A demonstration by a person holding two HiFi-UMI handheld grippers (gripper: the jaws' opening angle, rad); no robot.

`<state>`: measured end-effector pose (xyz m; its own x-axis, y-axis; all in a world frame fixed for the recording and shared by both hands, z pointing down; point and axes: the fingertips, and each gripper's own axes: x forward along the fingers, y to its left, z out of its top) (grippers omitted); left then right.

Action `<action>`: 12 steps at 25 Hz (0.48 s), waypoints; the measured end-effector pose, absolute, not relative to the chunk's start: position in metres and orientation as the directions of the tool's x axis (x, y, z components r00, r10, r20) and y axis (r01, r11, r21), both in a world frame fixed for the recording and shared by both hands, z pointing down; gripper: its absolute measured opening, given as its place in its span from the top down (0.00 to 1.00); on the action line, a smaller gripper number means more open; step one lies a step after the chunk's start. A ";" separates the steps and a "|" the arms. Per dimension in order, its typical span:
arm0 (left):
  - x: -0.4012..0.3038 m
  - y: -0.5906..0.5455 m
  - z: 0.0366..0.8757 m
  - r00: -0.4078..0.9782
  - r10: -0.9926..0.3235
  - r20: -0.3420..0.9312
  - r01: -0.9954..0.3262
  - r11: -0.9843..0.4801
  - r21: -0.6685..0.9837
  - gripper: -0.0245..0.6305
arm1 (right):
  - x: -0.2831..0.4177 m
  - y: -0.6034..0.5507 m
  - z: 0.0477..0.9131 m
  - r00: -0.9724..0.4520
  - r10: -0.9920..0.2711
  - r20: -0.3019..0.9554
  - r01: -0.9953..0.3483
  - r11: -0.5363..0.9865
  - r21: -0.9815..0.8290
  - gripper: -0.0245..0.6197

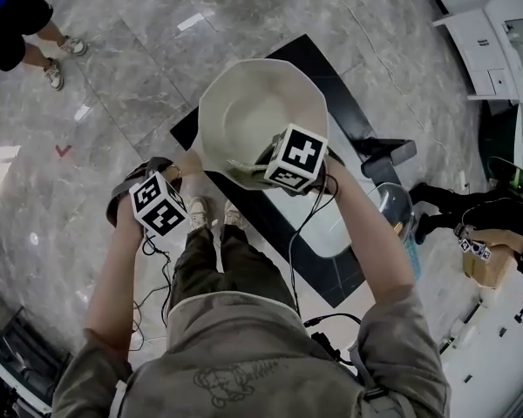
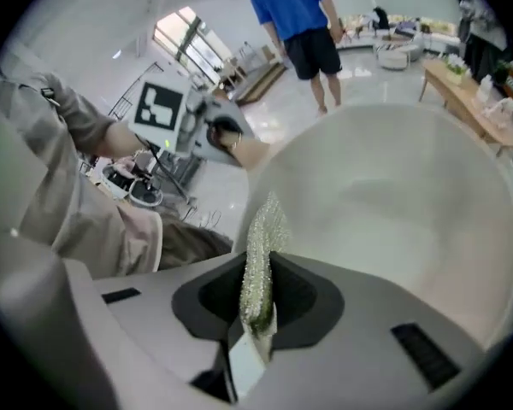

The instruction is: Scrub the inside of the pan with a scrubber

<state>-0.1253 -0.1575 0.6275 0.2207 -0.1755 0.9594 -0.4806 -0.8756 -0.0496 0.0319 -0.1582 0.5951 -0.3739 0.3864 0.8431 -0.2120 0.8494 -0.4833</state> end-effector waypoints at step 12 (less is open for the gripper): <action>-0.125 -0.156 0.626 0.226 -0.176 0.958 -0.483 -0.874 -0.047 0.81 | 0.078 -0.332 0.580 -0.081 -0.499 0.863 0.058 0.862 0.504 0.85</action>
